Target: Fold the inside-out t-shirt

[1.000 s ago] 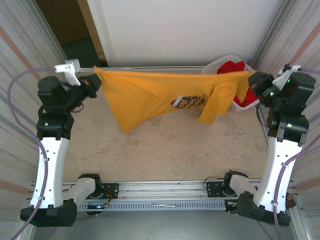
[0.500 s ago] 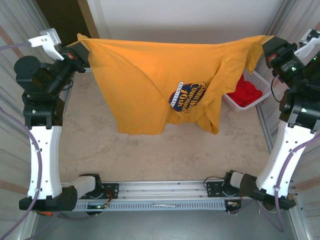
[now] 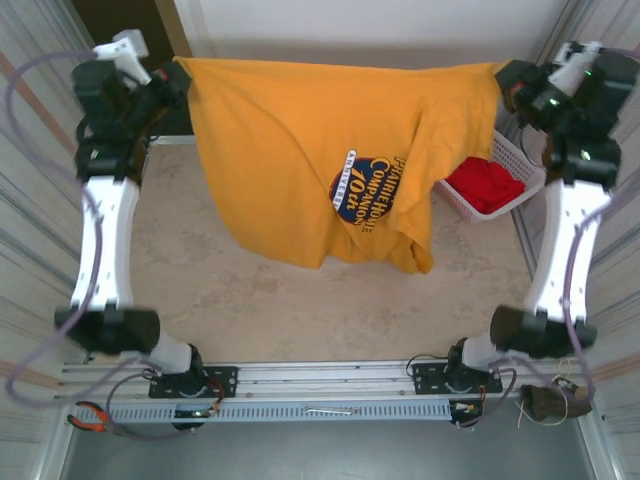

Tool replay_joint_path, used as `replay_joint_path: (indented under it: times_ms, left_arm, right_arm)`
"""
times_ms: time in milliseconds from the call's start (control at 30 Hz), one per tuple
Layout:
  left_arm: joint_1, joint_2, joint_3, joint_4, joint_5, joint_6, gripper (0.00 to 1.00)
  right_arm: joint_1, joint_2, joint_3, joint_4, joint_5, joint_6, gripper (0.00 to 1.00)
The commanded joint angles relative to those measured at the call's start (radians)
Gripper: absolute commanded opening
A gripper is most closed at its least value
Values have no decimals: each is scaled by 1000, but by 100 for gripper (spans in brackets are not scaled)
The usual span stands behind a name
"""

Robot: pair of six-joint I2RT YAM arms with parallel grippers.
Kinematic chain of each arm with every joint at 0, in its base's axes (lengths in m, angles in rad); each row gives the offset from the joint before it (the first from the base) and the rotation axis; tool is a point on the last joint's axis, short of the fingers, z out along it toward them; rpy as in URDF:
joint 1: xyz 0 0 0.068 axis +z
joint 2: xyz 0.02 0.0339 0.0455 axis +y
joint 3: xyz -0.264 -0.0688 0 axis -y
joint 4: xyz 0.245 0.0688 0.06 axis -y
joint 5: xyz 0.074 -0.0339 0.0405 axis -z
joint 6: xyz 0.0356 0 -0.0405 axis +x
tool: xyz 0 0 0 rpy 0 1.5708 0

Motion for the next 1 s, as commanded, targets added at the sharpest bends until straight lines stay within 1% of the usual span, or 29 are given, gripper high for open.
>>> replay_joint_path:
  times_ms: [0,67,133,167,200,267,333,367,400,500,600,633,700,767,833,867,900,967]
  left_arm:
    - [39,229,252,-103,-32,-33,0]
    - [48,367,435,-136,-1,-88,0]
    - [55,437,539,-94,10,-176,0]
    - [57,472,610,-93,12,-203,0]
    - [56,505,713,-106,13,-211,0]
    - [59,568,857,-125,4,-223,0]
    - [76,551,886,-103,3,-250,0]
    - [88,520,841,-77,7,-258,0]
    - [98,464,790,-52,9,-259,0]
    - [109,292,522,35,-7,-226,0]
    - [108,136,266,86,10,-192,0]
    - [110,78,144,103,16,-183,0]
    - [108,-38,-90,156,11,-160,0]
    - [107,-170,-338,201,-16,-141,0]
    - [105,-269,-528,233,-7,-153,0]
    - [92,-310,-618,240,7,-159,0]
    - [72,-340,-681,239,15,-145,0]
    - [-4,-402,-788,182,-13,-91,11]
  right_arm:
    - [35,178,177,-12,95,-57,0]
    - [53,314,389,-65,74,-60,0]
    - [64,437,624,-121,61,-42,0]
    - [62,496,728,-118,45,0,0]
    - [56,533,791,-77,27,61,0]
    - [34,539,782,39,4,169,0]
    - [20,513,747,104,0,199,0]
    - [13,498,738,118,-3,233,0]
    - [10,480,732,117,-4,229,0]
    - [3,407,669,140,-14,218,0]
    - [14,296,549,110,-36,131,0]
    - [28,239,471,94,-39,92,0]
    - [63,96,250,92,-6,5,0]
    - [102,-72,-58,150,30,-36,0]
    - [125,-197,-299,186,41,-54,0]
    - [131,-254,-418,203,50,-56,0]
    - [135,-300,-500,214,53,-57,0]
    - [137,-384,-618,181,74,-91,0]
